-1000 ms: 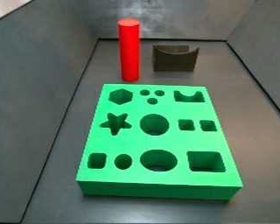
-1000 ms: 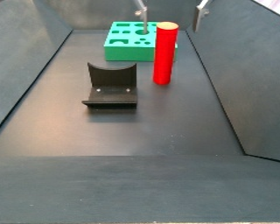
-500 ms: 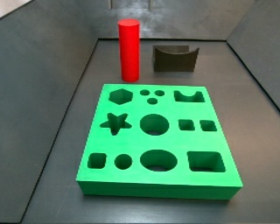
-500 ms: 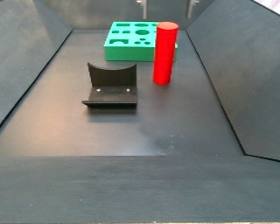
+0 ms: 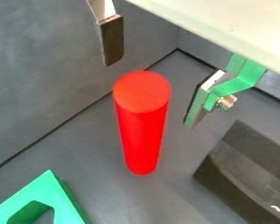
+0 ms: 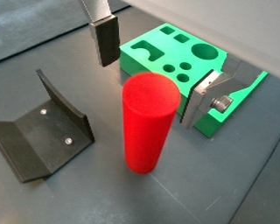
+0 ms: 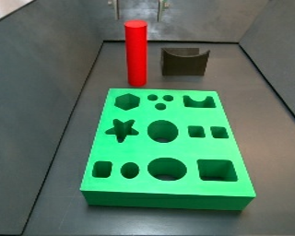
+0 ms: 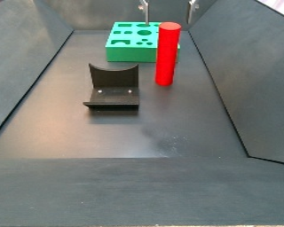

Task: Pick up the round object. Move up. Move to above the board. Insert the round object.
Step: Pick up the round object.

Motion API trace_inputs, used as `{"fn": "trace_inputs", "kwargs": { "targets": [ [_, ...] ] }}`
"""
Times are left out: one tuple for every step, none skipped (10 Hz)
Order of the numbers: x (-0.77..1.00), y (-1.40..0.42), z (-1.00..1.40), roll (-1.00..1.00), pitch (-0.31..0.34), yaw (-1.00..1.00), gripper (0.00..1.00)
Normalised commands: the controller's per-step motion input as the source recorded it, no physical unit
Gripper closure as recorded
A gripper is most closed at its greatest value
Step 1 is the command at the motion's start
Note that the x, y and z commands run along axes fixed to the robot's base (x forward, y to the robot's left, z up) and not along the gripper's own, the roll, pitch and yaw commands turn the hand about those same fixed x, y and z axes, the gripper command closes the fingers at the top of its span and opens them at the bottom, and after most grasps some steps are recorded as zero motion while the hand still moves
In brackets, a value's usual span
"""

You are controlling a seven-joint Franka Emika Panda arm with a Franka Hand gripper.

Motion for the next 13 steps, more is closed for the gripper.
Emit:
{"fn": "trace_inputs", "kwargs": {
  "targets": [
    [0.0,-0.04,-0.38,-0.03,0.0,0.1,0.0],
    [0.0,-0.05,-0.34,-0.01,-0.007,0.05,0.0],
    [0.0,-0.04,-0.35,0.0,-0.02,0.02,0.0],
    [0.0,0.0,-0.3,0.01,-0.044,0.01,0.0],
    [0.0,0.0,-0.22,0.06,-0.001,0.0,0.0],
    [0.0,0.11,-0.17,0.01,0.0,0.0,0.0],
    [0.0,0.04,-0.13,0.06,-0.004,0.0,0.0],
    [0.0,0.0,-0.09,0.0,0.0,0.0,0.0],
    [-0.01,0.0,0.0,-0.03,-0.026,0.0,0.0],
    [0.0,0.0,0.0,0.0,0.0,0.0,0.0],
    [0.0,0.0,0.0,0.0,0.0,0.0,1.0],
    [0.0,0.0,0.0,0.0,0.0,0.0,1.0],
    [0.0,0.0,0.0,0.0,0.0,0.0,1.0]
  ]
}}
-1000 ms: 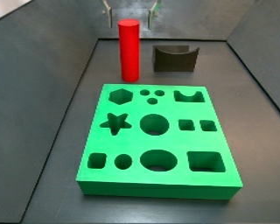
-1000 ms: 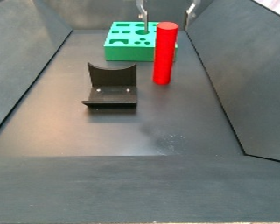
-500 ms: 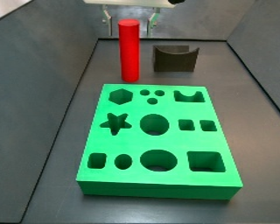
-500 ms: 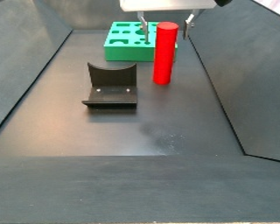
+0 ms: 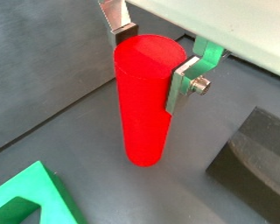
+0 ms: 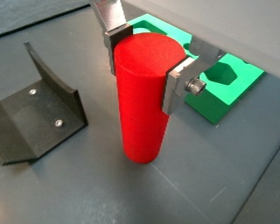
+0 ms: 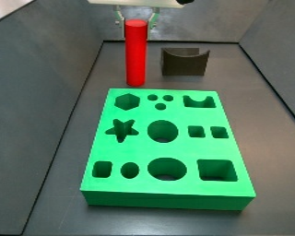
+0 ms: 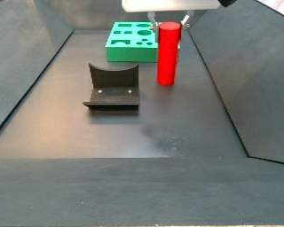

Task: Pick up the round object. Move up. Move to above the board. Insert the round object.
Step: Pick up the round object, then move up.

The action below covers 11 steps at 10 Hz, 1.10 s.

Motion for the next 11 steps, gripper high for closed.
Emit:
{"fn": "trace_inputs", "kwargs": {
  "targets": [
    [0.0,0.0,0.0,0.0,0.0,0.0,1.0],
    [0.0,0.0,0.0,0.0,0.0,0.0,1.0],
    [0.0,0.0,0.0,0.0,0.0,0.0,1.0],
    [0.0,0.0,0.0,0.0,0.0,0.0,1.0],
    [0.0,0.0,0.0,0.0,0.0,0.0,1.0],
    [0.0,0.0,0.0,0.0,0.0,0.0,1.0],
    [0.0,0.0,0.0,0.0,0.0,0.0,1.0],
    [0.0,0.0,0.0,0.0,0.0,0.0,1.0],
    [0.0,0.0,0.83,0.0,0.0,0.0,1.0],
    [-0.02,0.03,0.79,0.0,0.021,0.02,1.0],
    [-0.02,0.03,0.72,-0.01,0.027,0.02,1.0]
  ]
}}
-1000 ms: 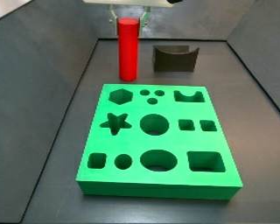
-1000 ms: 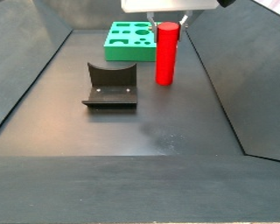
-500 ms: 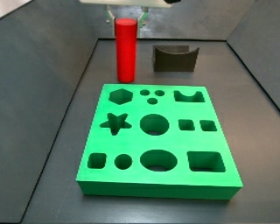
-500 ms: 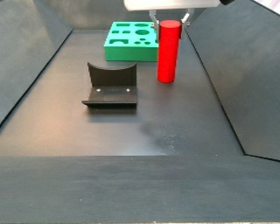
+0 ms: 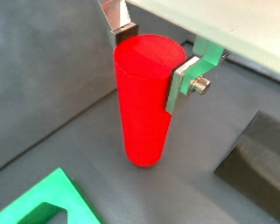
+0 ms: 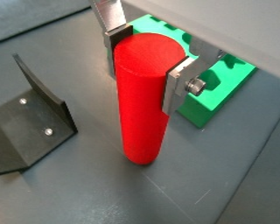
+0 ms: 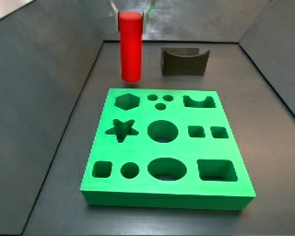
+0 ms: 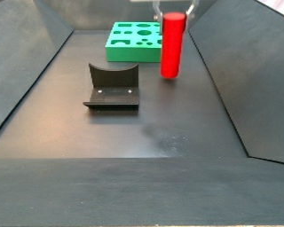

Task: Pick up the round object. Move up. Move to above the board. Insert the round object.
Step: Move up, then move to above the board.

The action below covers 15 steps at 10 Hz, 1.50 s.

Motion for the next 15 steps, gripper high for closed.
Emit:
{"fn": "trace_inputs", "kwargs": {
  "targets": [
    [-0.01,0.02,0.52,-0.02,0.04,0.02,1.0],
    [0.01,0.01,0.3,-0.04,0.057,0.02,1.0],
    [0.18,0.23,1.0,0.2,-0.112,-0.11,1.0],
    [0.2,0.24,1.0,0.19,-0.099,-0.11,1.0],
    [0.17,0.22,1.0,0.16,-0.045,-0.1,1.0],
    [0.11,0.14,0.85,0.12,0.006,-0.08,1.0],
    [0.06,0.08,0.63,0.07,0.046,-0.06,1.0],
    [0.04,0.05,0.46,0.04,0.059,-0.05,1.0],
    [0.03,0.04,0.3,0.03,0.066,-0.04,1.0],
    [0.11,-1.0,0.38,-0.09,0.292,-0.08,1.0],
    [0.11,-1.0,0.36,-0.08,0.292,-0.06,1.0],
    [0.12,-1.0,0.38,-0.04,0.268,-0.01,1.0],
    [0.14,-1.0,0.36,-0.05,0.189,0.0,1.0],
    [0.15,-1.0,0.36,-0.02,0.147,0.01,1.0],
    [0.16,-1.0,0.37,-0.01,0.122,0.01,1.0]
  ]
}}
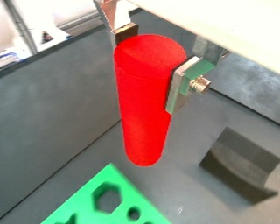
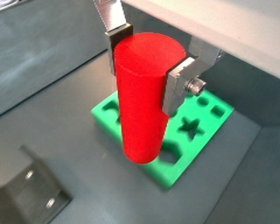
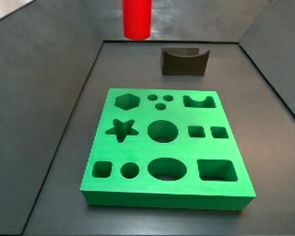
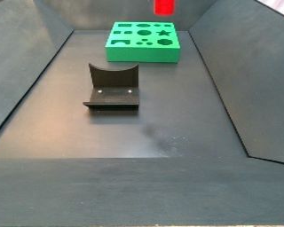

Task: Pick up the round object. Move up. Move to above the board. Insert the round object.
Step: Move to above the board.

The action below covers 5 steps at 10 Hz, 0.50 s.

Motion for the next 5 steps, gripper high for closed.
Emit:
{"fn": "trace_inputs", "kwargs": {
  "targets": [
    [0.18,-1.0,0.37,-0.01,0.118,0.01,1.0],
    [0.18,-0.82,0.3,0.01,0.118,0.01,1.0],
    [0.14,-0.46,0.17,0.02,0.117,0.01,1.0],
    [0.11,-0.27,0.1,0.02,0.103,0.01,1.0],
    [0.08,-0.18,0.07,0.03,0.085,0.01,1.0]
  ]
}}
